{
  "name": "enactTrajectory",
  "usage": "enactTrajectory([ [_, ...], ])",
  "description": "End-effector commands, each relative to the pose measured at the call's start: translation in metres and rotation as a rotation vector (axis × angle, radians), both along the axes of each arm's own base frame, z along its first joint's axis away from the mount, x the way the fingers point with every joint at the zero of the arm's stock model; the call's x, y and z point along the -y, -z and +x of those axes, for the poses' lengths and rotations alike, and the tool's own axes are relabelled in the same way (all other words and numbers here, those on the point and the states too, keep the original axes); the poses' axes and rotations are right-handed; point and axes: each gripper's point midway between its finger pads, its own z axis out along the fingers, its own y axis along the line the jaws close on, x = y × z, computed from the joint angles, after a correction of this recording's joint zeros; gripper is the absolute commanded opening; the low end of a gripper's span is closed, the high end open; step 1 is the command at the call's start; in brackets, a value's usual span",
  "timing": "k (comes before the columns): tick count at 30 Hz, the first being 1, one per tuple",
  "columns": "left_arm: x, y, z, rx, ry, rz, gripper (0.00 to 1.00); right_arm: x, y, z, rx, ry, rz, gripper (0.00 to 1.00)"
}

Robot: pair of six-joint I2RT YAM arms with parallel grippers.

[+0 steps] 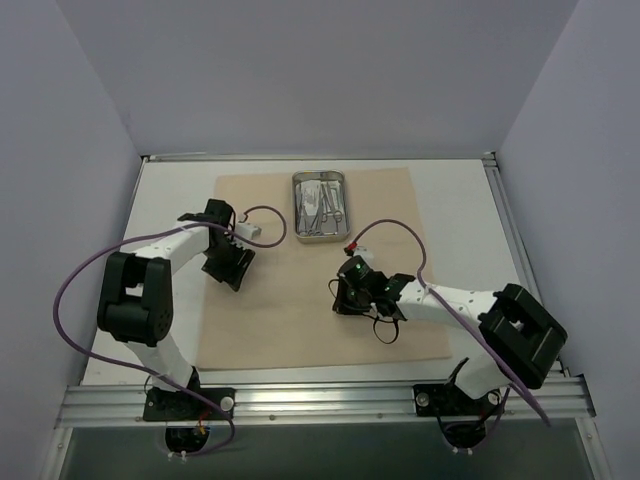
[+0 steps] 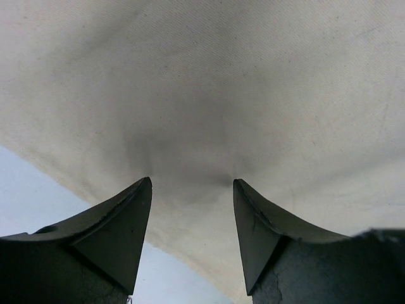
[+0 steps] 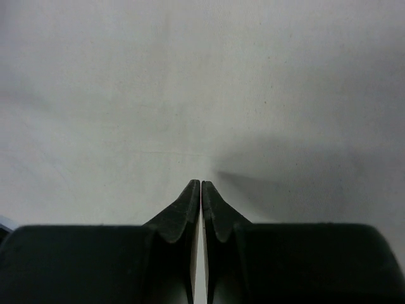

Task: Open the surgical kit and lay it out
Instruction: Smooth out the surgical kit at the center of the board, then move the container from the surgical kit.

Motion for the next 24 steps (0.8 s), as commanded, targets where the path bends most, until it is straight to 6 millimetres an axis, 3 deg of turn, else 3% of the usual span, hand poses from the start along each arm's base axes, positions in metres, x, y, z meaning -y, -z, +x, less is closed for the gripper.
enactTrajectory([
  [1, 0.003, -0.043, 0.022, 0.141, 0.024, -0.035, 0.63, 0.006, -0.057, 0.024, 0.138, 0.019, -0.032, 0.02],
  [2, 0.004, -0.056, 0.022, 0.168, 0.024, -0.047, 0.63, 0.004, -0.087, 0.038, 0.210, 0.039, -0.020, 0.06],
  [6, 0.006, -0.099, 0.031, 0.284, 0.014, -0.071, 0.63, 0.028, -0.131, 0.063, 0.300, 0.071, -0.108, 0.20],
  [10, 0.004, -0.132, 0.030, 0.384, -0.006, -0.083, 0.63, 0.058, -0.154, 0.094, 0.326, 0.130, -0.153, 0.31],
  [17, -0.002, -0.148, 0.018, 0.465, -0.042, -0.087, 0.64, 0.080, -0.198, 0.142, 0.414, 0.182, -0.285, 0.33],
  [23, -0.009, -0.146, 0.020, 0.485, -0.053, -0.055, 0.64, 0.075, -0.211, 0.194, 0.422, 0.155, -0.267, 0.33],
  [24, -0.010, -0.147, 0.021, 0.486, -0.049, -0.045, 0.64, 0.082, -0.209, 0.205, 0.418, 0.162, -0.270, 0.33],
])
